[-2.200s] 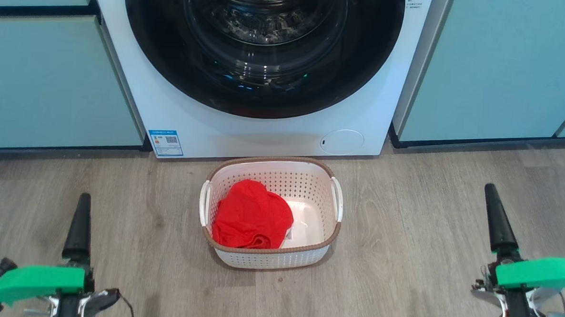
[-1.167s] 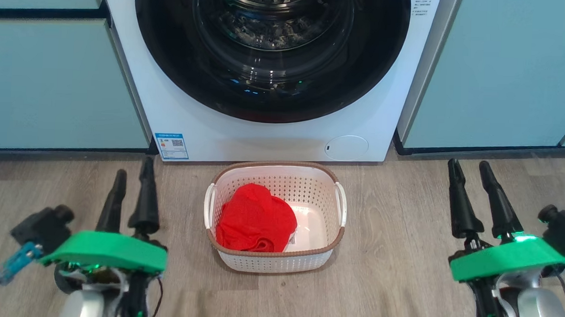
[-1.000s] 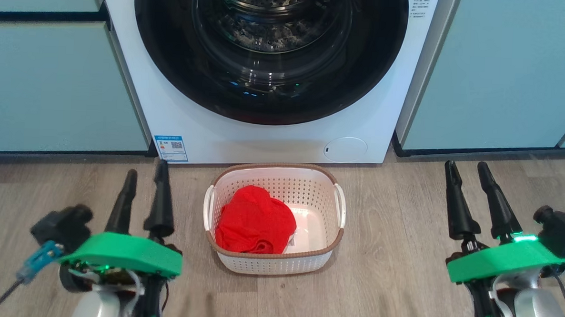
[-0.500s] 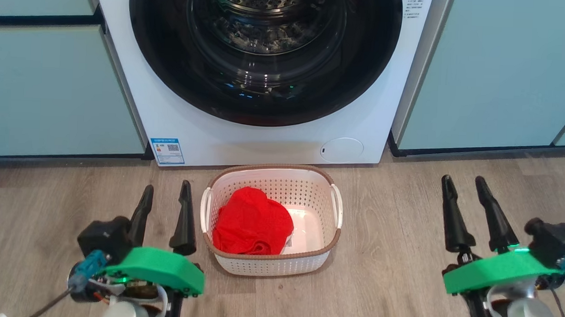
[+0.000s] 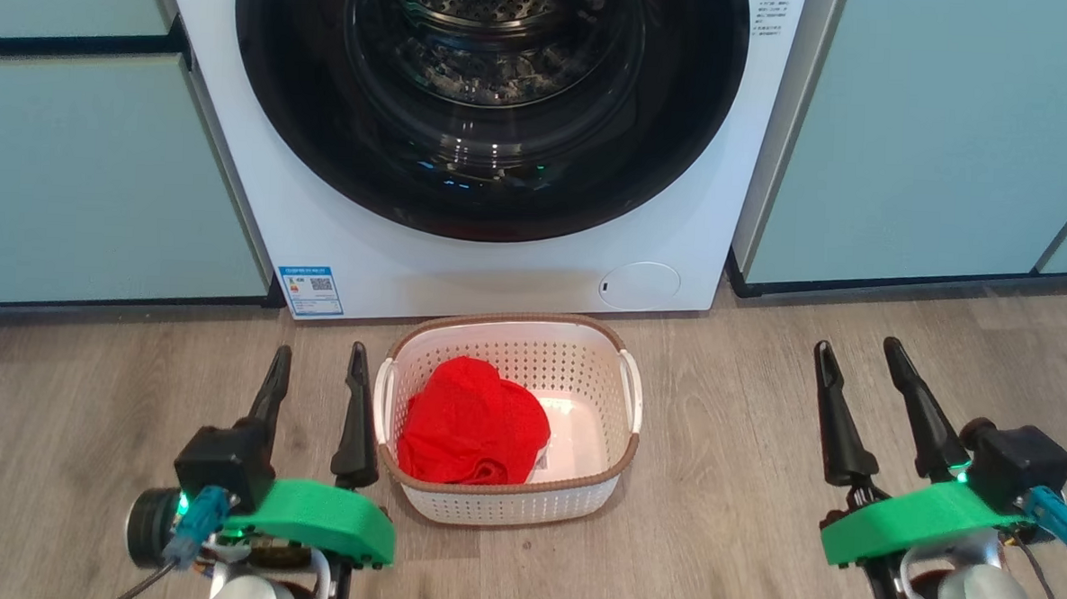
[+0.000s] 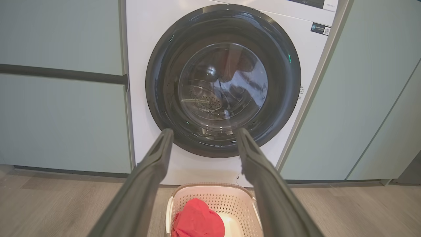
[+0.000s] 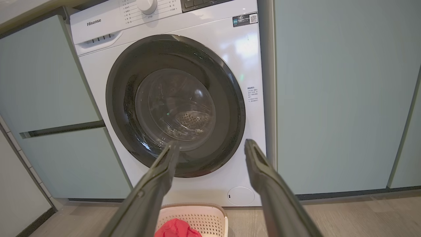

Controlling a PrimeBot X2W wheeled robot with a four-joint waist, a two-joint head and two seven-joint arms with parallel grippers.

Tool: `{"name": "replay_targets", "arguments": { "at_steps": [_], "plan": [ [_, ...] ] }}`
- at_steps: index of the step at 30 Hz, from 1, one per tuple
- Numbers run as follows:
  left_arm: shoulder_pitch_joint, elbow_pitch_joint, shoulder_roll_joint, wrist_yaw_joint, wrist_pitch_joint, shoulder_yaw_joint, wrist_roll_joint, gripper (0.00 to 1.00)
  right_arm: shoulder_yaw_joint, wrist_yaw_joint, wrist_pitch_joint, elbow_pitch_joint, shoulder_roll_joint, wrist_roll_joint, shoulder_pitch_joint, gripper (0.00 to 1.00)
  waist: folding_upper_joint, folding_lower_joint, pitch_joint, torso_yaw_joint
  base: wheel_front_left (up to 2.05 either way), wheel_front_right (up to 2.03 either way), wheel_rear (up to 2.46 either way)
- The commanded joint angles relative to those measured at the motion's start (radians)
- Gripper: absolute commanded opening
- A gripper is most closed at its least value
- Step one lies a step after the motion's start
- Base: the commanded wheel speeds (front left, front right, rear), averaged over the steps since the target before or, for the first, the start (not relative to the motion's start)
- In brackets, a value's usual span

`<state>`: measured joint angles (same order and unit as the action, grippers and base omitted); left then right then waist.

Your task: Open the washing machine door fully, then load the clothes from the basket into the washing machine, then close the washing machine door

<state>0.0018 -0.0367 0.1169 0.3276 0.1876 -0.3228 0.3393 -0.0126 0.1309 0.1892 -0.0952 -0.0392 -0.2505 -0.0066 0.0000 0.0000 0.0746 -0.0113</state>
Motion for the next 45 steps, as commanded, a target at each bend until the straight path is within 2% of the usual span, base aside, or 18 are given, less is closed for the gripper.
{"name": "replay_targets", "arguments": {
  "at_steps": [1, 10, 14, 23, 32, 37, 45],
  "plan": [
    [-0.033, -0.030, -0.007, -0.006, 0.018, 0.034, -0.024, 1.00, 0.025, 0.000, 0.015, 0.039, -0.010, 0.028, -0.041, 1.00, 0.0000, 0.0000, 0.001, 0.001, 0.00, 0.00, 0.00],
    [0.004, 0.063, -0.053, -0.094, 0.044, 0.107, -0.070, 1.00, 0.037, 0.000, 0.042, -0.021, -0.011, 0.053, -0.037, 1.00, 0.0000, 0.0000, 0.010, 0.004, 0.00, 0.00, 0.00],
    [0.008, 0.081, -0.060, -0.108, 0.053, 0.120, -0.114, 1.00, 0.044, 0.000, 0.051, -0.051, -0.011, 0.065, -0.039, 1.00, 0.0000, 0.0000, 0.013, 0.004, 0.00, 0.00, 0.00],
    [0.017, 0.102, -0.066, -0.110, 0.074, 0.128, -0.229, 1.00, 0.039, 0.000, 0.073, -0.135, -0.011, 0.098, -0.056, 1.00, 0.0000, 0.0000, 0.021, -0.001, 0.00, 0.00, 0.00],
    [0.023, 0.149, -0.066, -0.134, 0.074, 0.127, -0.169, 1.00, 0.041, 0.000, 0.073, -0.183, -0.011, 0.083, -0.066, 1.00, 0.0000, 0.0000, 0.024, -0.006, 0.00, 0.00, 0.00],
    [0.027, 0.217, -0.067, -0.186, 0.074, 0.129, -0.060, 1.00, 0.055, 0.000, 0.069, -0.233, -0.011, 0.049, -0.071, 1.00, 0.0000, 0.0000, 0.029, -0.008, 0.00, 0.00, 0.00],
    [0.021, 0.234, -0.067, -0.192, 0.074, 0.138, -0.080, 1.00, 0.048, 0.000, 0.070, -0.264, -0.011, 0.074, -0.084, 1.00, 0.0000, 0.0000, 0.036, -0.007, 0.00, 0.00, 0.00]
  ]
}}
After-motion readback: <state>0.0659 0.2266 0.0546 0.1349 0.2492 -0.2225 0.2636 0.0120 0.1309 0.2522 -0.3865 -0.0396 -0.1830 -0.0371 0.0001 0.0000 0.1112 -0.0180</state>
